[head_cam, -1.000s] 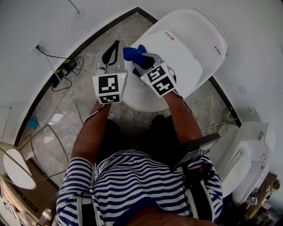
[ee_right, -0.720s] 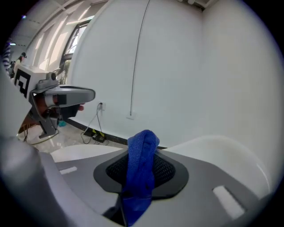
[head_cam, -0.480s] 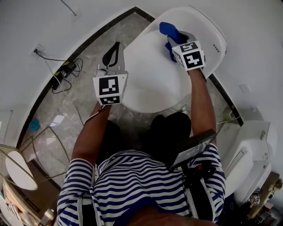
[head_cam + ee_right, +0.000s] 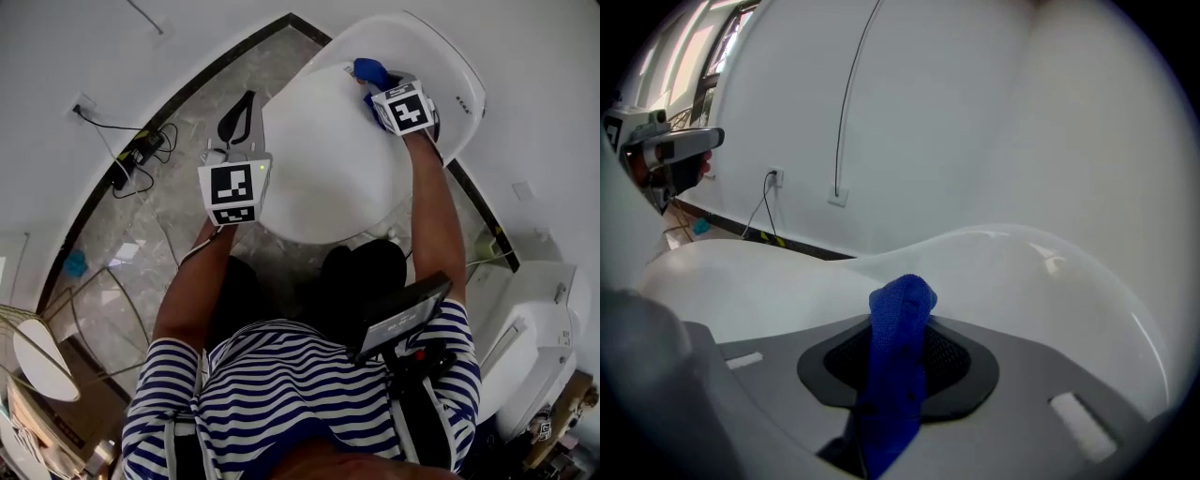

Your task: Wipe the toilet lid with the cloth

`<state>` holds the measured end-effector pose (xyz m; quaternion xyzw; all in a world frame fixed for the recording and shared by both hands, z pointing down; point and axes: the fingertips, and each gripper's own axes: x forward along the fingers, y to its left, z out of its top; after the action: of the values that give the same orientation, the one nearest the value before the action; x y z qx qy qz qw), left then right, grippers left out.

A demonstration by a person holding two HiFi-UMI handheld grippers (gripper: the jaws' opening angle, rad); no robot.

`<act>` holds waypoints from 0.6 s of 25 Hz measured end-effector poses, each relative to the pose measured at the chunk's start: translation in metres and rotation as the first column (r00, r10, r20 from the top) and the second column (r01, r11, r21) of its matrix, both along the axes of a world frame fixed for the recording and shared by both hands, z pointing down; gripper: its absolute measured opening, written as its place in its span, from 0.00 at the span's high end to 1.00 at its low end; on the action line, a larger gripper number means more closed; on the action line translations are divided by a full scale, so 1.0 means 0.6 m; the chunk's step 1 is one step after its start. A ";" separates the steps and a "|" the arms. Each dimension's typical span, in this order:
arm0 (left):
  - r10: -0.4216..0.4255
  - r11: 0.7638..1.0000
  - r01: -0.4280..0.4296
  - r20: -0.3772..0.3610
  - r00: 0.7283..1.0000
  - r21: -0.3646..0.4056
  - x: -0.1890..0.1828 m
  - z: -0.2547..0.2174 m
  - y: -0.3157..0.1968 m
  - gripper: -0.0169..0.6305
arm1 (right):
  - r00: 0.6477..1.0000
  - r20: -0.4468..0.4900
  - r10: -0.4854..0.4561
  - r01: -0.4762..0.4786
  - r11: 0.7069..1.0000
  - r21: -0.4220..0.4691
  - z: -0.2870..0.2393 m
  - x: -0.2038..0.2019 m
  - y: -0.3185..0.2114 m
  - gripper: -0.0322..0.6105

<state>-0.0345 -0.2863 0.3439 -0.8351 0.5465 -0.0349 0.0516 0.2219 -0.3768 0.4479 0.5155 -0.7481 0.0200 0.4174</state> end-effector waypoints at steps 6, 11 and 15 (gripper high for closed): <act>-0.002 1.000 0.002 -0.002 1.000 -0.004 -0.001 0.005 -0.005 0.97 | 1.000 0.015 0.020 -0.019 0.998 -0.055 0.035 0.006 -0.010 0.78; -0.002 1.000 0.002 -0.005 1.000 -0.008 0.000 0.008 -0.007 0.97 | 1.000 0.017 0.017 -0.016 0.998 -0.068 0.036 0.007 -0.011 0.78; -0.004 1.000 0.004 -0.010 1.000 -0.010 -0.004 0.009 -0.006 0.97 | 1.000 0.017 0.009 -0.008 0.997 -0.076 0.037 -0.002 -0.007 0.78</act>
<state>-0.0369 -0.2901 0.3495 -0.8345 0.5481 -0.0337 0.0448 0.2209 -0.3813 0.4702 0.5024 -0.7481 0.0547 0.4300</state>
